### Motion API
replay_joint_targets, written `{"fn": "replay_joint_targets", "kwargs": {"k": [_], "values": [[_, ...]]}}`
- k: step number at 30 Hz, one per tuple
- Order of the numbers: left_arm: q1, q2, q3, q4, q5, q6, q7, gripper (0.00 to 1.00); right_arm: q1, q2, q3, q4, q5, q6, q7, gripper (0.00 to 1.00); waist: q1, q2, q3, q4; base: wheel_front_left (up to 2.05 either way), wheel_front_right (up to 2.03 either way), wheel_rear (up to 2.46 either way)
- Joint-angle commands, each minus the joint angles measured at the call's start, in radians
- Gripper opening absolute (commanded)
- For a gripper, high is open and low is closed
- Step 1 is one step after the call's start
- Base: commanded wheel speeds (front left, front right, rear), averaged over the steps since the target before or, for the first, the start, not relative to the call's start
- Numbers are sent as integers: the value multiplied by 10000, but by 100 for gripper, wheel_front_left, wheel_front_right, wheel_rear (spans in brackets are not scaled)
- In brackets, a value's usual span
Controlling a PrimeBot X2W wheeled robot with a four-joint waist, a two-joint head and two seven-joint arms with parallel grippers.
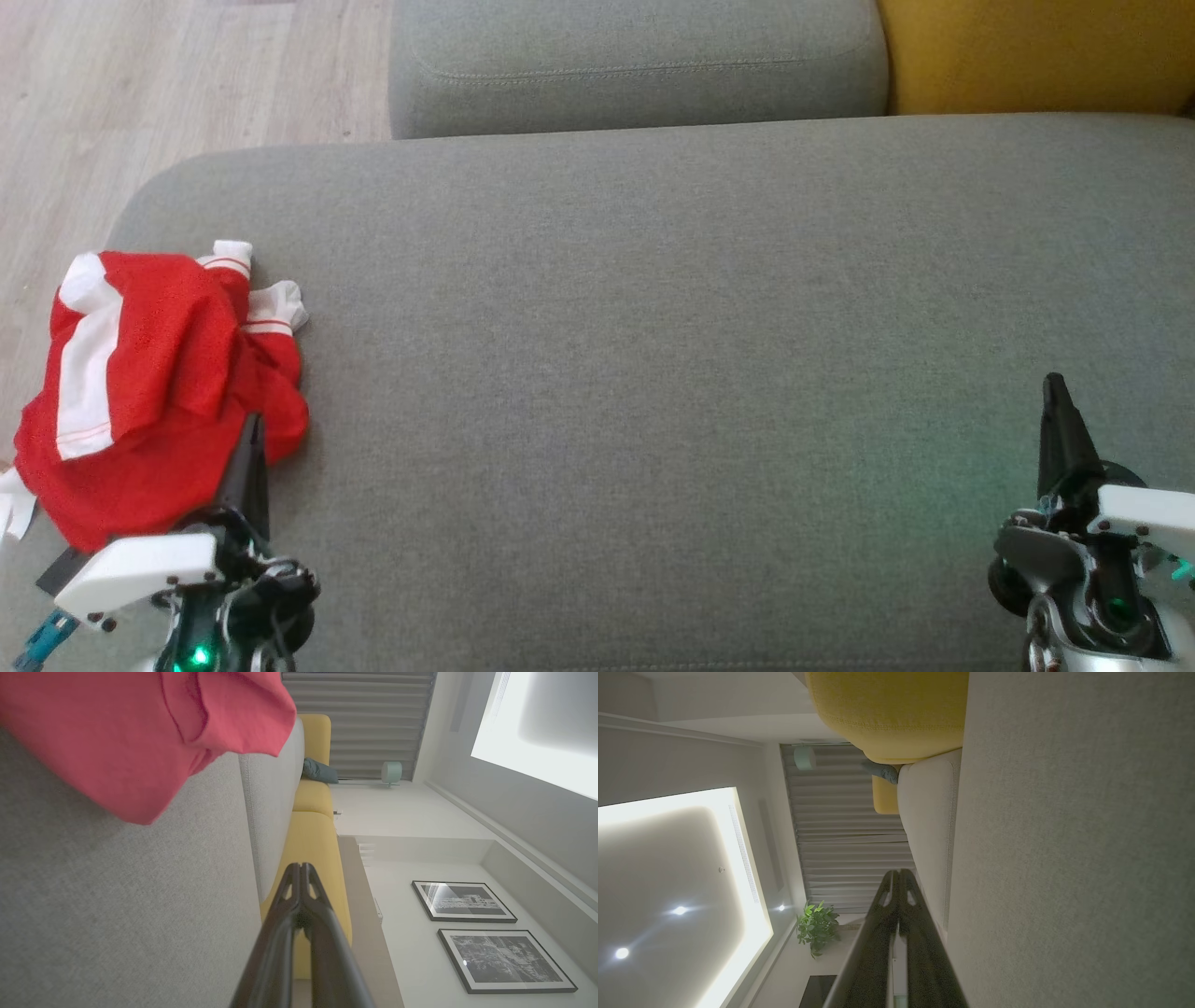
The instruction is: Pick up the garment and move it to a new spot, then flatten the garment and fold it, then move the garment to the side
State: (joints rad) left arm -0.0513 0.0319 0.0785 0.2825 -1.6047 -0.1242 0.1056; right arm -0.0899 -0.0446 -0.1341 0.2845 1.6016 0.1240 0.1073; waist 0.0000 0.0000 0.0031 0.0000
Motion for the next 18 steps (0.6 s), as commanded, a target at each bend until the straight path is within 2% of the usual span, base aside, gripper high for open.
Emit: {"fn": "replay_joint_targets", "kwargs": {"k": [1, 14, 15, 16, 17, 18], "values": [[-566, 183, 348, -378, -44, -65, 73, 0, -180, -56, 208, -397, 74, 67, 56, 0, 0, 0, 0, 0, 0, 0, 0], [-566, 183, 348, -378, -44, -65, 73, 0, -180, -56, 208, -397, 74, 67, 56, 0, 0, 0, 0, 0, 0, 0, 0], [-2, 0, 1, 1, 1, 0, -4, 100, -2, 0, 2, -2, 0, 0, -2, 100, 0, 0, 0, 0, 0, 0, 0], [22, -19, -9, 118, 1, 15, -20, 100, 0, 6, 9, 123, 0, -2, -2, 100, 0, 0, 1, 0, 0, 0, 0], [103, -47, -21, 264, 2, 17, -21, 0, 36, 17, 13, 285, -1, -11, -2, 0, 0, 0, 1, 0, 0, 0, 0], [211, -72, -27, 438, 2, 25, -23, 100, 102, 32, 16, 456, -2, -11, -3, 100, 0, 0, 2, 0, 0, 0, 0]]}}
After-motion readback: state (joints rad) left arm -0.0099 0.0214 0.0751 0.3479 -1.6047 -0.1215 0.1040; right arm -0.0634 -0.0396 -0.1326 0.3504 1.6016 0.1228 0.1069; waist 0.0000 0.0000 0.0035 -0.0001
